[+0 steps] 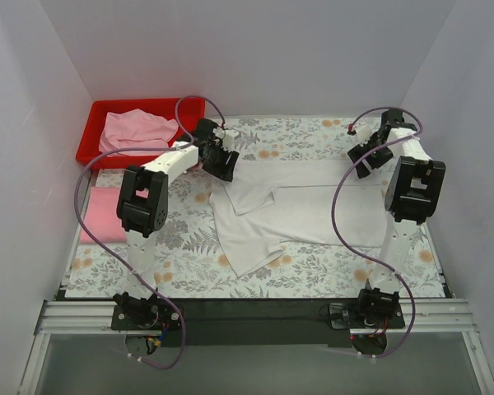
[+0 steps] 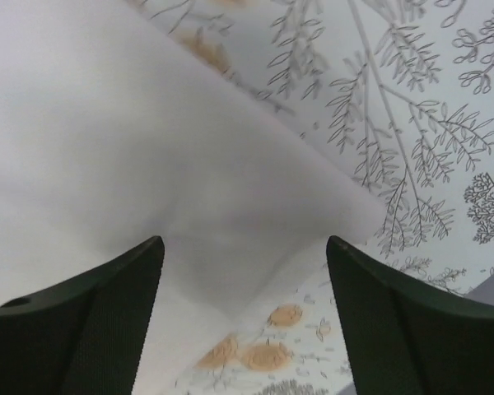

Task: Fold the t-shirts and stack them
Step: Fold the tshirt

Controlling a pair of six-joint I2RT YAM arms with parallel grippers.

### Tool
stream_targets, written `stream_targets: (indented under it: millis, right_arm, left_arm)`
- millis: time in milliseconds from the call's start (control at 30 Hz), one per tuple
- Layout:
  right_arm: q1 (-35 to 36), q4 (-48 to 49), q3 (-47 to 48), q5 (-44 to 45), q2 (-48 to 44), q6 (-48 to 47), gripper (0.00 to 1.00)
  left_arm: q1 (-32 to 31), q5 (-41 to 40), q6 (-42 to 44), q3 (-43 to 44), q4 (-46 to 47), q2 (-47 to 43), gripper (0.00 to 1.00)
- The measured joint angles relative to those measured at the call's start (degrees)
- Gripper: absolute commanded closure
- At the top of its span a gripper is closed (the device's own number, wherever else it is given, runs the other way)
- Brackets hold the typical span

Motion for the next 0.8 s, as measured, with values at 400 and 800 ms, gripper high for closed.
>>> stream_targets:
  millis: [400,800]
  right_arm:
    - [0.0,-11.7,-27.7,-4.0,-33.6,-14.6,0.23]
    - [-4.7,-14.8,-50.2,5.3,-39.5,-27.0,0.35]
  left_arm:
    - [-3.5,10.8,4.6,-19.1,-8.2,-29.0,0.34]
    - [-7.4,16.3,5.9,-30.3,-11.6,-33.7,0.34]
